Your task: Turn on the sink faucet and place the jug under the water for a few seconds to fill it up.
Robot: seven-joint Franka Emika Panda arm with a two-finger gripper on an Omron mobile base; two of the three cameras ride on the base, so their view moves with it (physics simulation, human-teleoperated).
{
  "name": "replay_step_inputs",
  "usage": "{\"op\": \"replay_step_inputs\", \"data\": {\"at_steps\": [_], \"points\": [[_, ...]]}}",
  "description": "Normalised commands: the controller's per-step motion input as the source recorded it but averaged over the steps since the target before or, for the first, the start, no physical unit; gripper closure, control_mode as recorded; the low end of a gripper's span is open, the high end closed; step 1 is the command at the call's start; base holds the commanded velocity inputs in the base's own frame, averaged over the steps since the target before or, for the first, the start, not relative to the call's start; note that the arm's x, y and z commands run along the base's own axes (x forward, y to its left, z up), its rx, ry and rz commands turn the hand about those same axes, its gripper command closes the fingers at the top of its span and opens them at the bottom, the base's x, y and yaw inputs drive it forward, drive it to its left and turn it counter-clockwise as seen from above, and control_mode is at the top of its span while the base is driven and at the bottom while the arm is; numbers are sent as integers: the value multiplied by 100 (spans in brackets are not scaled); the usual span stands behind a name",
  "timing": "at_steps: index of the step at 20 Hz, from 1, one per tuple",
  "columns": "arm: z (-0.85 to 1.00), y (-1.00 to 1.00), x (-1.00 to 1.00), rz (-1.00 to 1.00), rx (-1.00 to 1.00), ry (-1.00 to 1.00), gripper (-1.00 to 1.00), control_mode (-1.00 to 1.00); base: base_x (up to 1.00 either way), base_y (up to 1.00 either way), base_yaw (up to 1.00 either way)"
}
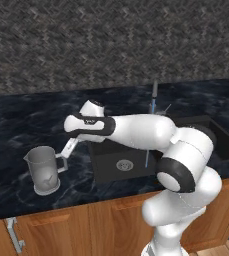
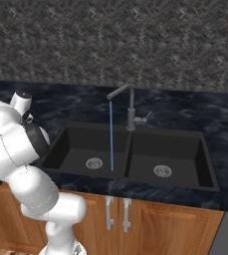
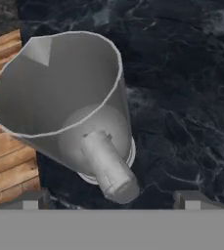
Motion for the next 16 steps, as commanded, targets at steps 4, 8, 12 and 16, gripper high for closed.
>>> {"op": "replay_step_inputs", "data": {"at_steps": [4, 8, 12, 16], "points": [[-13, 1, 41, 7, -4, 4, -100, -100, 0, 0, 0], [-18, 23, 31, 5, -7, 7, -100, -100, 0, 0, 0], [-24, 36, 16, 3, -4, 9, -100, -100, 0, 0, 0], [-17, 21, 15, 3, 0, 6, -100, -100, 0, 0, 0]]}}
